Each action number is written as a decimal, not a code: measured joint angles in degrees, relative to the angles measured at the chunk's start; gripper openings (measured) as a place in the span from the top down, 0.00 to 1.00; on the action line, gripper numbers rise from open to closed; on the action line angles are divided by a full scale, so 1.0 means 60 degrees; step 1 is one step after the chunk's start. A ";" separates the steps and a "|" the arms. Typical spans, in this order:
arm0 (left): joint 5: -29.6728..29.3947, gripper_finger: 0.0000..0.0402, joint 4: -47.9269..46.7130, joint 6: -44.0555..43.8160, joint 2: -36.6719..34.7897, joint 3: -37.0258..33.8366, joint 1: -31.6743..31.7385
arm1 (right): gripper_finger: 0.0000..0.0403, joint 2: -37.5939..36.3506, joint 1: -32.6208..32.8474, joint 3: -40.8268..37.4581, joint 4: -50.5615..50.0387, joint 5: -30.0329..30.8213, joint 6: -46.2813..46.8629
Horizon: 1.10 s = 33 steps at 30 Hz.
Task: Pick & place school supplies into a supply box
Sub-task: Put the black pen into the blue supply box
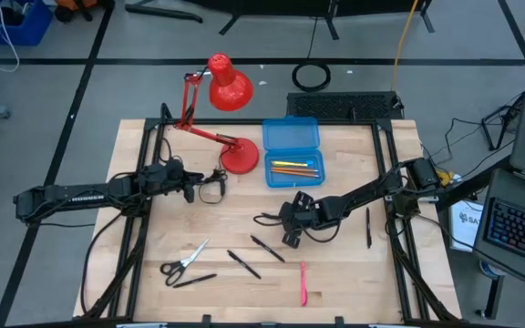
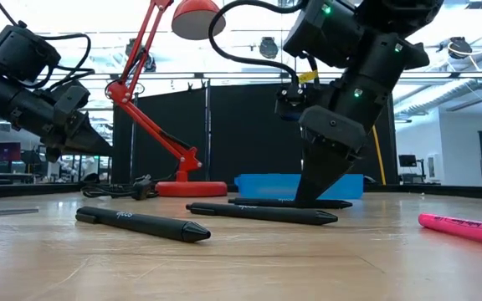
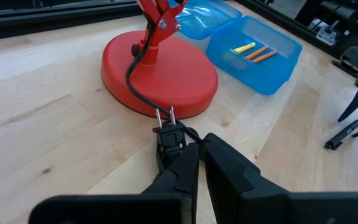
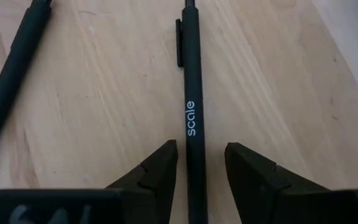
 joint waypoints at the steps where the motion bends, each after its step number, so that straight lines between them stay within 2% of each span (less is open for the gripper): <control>1: 0.0000 0.92 0.0000 -0.0002 0.0000 0.0000 0.0001 | 0.70 0.0000 0.0002 0.0000 -0.0004 -0.0002 0.0000; 12: 0.0000 0.92 0.0000 -0.0005 0.0000 0.0000 0.0001 | 0.97 0.0007 -0.0041 0.0004 -0.0004 -0.0274 -0.0154; 33: 0.0000 0.92 -0.0004 0.0006 0.0000 0.0000 -0.0002 | 0.97 0.0044 0.0032 -0.0015 0.0453 0.0259 -0.0786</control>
